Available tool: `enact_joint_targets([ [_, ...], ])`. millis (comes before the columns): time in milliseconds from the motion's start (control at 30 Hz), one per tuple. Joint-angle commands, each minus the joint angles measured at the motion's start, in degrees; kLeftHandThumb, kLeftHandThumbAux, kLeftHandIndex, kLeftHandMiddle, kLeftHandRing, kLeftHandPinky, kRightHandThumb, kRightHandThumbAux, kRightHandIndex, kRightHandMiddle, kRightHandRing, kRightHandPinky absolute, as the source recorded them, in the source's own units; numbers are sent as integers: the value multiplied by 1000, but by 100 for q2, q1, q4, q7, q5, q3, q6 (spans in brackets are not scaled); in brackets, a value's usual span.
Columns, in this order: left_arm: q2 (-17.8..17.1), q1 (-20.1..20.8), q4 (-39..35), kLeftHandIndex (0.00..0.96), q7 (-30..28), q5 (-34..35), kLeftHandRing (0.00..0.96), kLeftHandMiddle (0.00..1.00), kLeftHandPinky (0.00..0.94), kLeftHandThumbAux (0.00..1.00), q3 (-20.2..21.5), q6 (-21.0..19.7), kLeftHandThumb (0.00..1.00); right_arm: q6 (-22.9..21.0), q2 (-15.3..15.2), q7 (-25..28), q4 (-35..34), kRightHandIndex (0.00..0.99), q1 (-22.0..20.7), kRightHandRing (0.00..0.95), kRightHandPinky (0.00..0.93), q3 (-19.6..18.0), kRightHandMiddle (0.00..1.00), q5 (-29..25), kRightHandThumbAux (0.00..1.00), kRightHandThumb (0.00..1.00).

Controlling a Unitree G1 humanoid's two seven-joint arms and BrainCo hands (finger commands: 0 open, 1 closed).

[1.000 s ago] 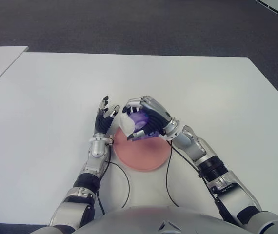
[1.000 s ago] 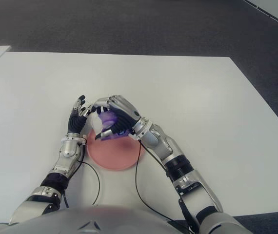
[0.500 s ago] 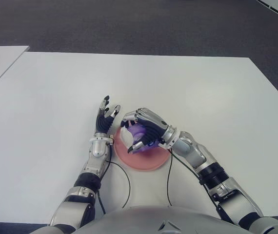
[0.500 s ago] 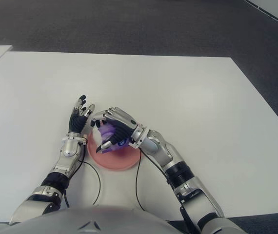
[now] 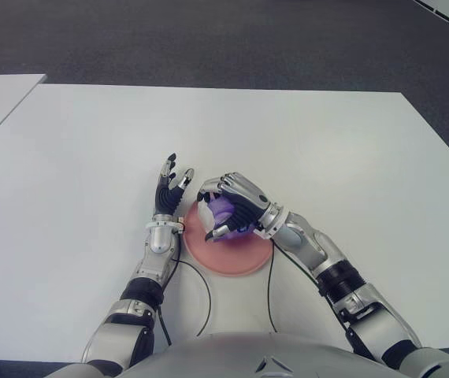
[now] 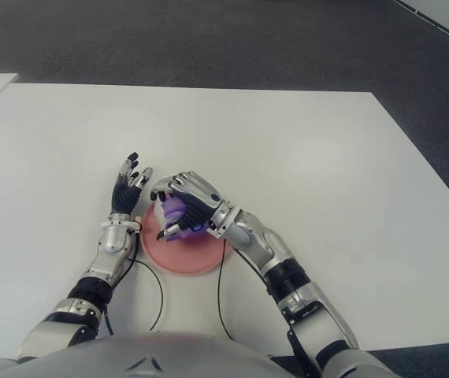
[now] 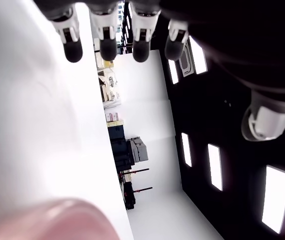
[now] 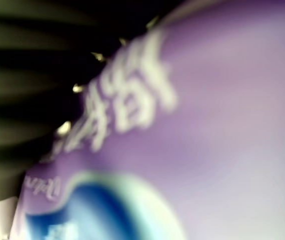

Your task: Put the tissue paper into the plate.

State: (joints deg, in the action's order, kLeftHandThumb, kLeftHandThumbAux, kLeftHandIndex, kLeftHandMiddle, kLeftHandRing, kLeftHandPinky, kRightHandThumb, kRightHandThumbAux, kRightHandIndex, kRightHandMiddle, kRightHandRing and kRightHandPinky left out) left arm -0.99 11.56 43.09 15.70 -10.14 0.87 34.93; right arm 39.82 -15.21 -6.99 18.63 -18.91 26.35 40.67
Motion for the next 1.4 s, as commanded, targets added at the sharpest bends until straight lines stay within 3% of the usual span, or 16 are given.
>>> enact_joint_targets([
  [33,-2,-105,168,0,30,-44,0,0,0,402,-44,-13,0,1,82,-517,595,403,-144,804,793,131,535,365,674,856],
  [300,2,-164,67,0,12,-20,0,0,0,410,-32,-58,0,-17,139,-1072,1019,405,-312,816,801,250,538,557,673,856],
  [600,-5,-213,-72,0,34,-55,0,0,0,423,-39,-237,0,-27,261,-381,1229,403,-292,758,728,174,530,-254,675,853],
  [700,-7,-240,-138,0,59,-91,0,0,0,429,-54,-319,0,21,256,-165,1288,394,-318,707,647,163,541,-459,677,839],
  [800,-11,-249,-175,0,38,-81,0,0,0,431,-52,-367,0,10,202,-24,1258,416,-347,680,611,188,631,-481,698,739],
  [833,-12,-246,-175,0,14,-67,0,0,0,431,-51,-385,0,-4,140,87,1202,418,-347,650,574,205,617,-480,704,719],
  [867,-13,-245,-177,0,-2,-58,0,0,0,430,-50,-399,0,-14,96,170,1160,408,-346,595,523,215,582,-481,631,570],
  [933,-18,-234,-165,0,-32,-34,0,0,0,430,-46,-422,0,-58,26,367,1067,399,-332,546,478,225,550,-509,567,437],
  [1033,-23,-208,-131,0,-75,8,0,0,0,430,-34,-445,0,-237,-91,846,868,297,-304,339,307,252,354,-601,517,288],
  [1200,-42,-138,11,0,-148,77,0,0,0,440,-13,-402,0,-554,-267,1717,545,107,-271,106,96,307,116,-829,488,174],
  [1400,-70,-109,77,0,-321,184,0,0,0,462,20,-426,0,-560,-470,2446,295,14,-268,14,12,311,15,-1182,426,107],
])
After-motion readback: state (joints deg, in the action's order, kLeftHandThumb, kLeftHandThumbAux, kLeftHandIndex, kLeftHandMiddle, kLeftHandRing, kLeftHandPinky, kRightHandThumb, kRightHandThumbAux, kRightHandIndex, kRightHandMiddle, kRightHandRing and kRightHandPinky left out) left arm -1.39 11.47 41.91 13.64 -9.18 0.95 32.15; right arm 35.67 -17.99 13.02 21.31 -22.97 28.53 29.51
